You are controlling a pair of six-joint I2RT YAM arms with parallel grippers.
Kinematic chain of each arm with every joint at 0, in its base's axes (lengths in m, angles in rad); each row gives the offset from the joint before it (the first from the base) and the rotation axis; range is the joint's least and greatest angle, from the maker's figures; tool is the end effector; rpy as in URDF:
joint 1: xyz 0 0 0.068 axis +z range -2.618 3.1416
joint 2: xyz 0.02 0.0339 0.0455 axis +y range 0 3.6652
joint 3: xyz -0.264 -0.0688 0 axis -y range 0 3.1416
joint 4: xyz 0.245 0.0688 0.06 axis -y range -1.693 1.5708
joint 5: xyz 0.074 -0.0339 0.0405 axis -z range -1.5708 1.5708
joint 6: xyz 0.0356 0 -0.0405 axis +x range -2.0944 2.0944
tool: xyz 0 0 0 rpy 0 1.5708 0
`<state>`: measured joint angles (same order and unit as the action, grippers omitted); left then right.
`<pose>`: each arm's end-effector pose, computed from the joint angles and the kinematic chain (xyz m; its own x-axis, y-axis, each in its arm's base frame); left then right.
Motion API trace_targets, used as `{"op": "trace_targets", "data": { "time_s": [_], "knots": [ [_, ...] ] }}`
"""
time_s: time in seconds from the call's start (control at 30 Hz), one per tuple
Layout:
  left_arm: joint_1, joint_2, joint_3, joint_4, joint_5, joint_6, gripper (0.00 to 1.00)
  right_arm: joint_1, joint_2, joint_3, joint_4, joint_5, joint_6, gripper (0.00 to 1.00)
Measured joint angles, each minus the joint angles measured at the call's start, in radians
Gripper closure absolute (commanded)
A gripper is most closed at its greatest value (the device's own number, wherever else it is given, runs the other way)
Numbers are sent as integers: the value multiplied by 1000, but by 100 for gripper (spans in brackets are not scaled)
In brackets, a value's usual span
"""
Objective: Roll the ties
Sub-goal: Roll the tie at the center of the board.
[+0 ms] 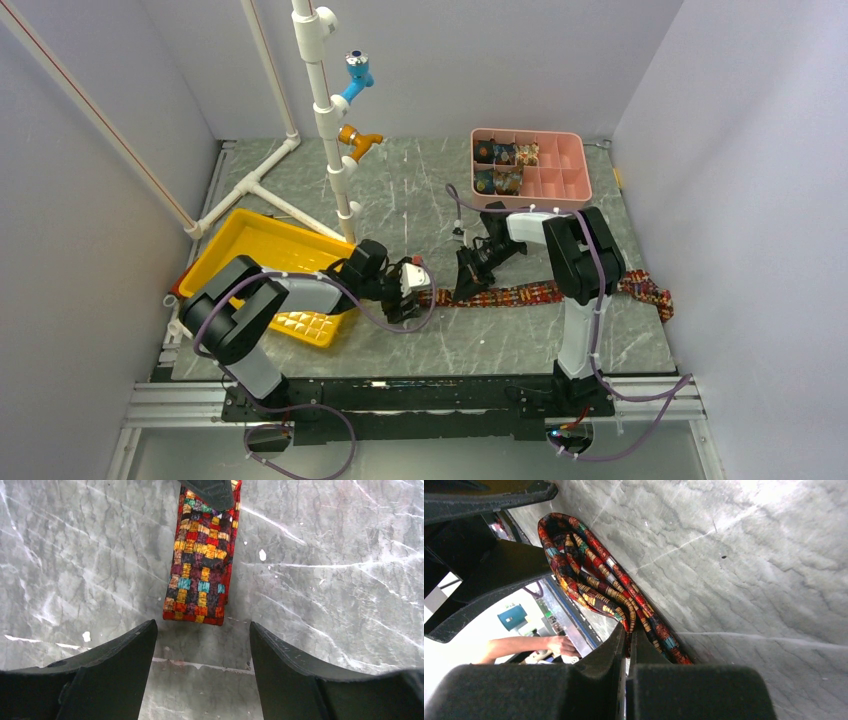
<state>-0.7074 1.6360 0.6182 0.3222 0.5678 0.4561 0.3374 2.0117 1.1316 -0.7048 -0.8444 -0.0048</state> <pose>0.2131 -0.2074 0.1333 -0.0578 0.5380 -0.8410 0.9881 0.1510 0.0287 0.3060 0.1356 0.1040 -0.9425 -0.3340 0.0105 -0.2144 0.6286 0.7476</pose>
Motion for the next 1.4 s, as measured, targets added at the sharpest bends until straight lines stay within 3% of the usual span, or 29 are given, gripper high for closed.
{"op": "trace_targets", "data": {
  "time_s": [0.1, 0.27, 0.4, 0.73, 1.07, 1.3, 1.4],
  "knots": [
    [-2, 18, 2, 27, 20, 26, 35, 0, 8, 8, -10, -2, 2, 100],
    [-21, 63, 29, 69, 49, 57, 60, 0, 21, 23, -31, -2, 1, 100],
    [-32, 69, 33, 77, 48, 63, 66, 0, 25, 28, -37, -2, 1, 100],
    [-111, 58, 100, 74, 42, -19, 58, 0, 30, 34, -43, -2, 1, 100],
    [-123, 207, 156, 172, 14, -58, 55, 1, 31, 35, -46, -3, 1, 100],
    [-119, 207, 146, 196, 2, -56, 43, 1, 31, 35, -46, -3, -2, 100],
    [-104, 177, 109, 193, 2, -54, 48, 1, 31, 35, -46, -3, -2, 100]
  ]
}}
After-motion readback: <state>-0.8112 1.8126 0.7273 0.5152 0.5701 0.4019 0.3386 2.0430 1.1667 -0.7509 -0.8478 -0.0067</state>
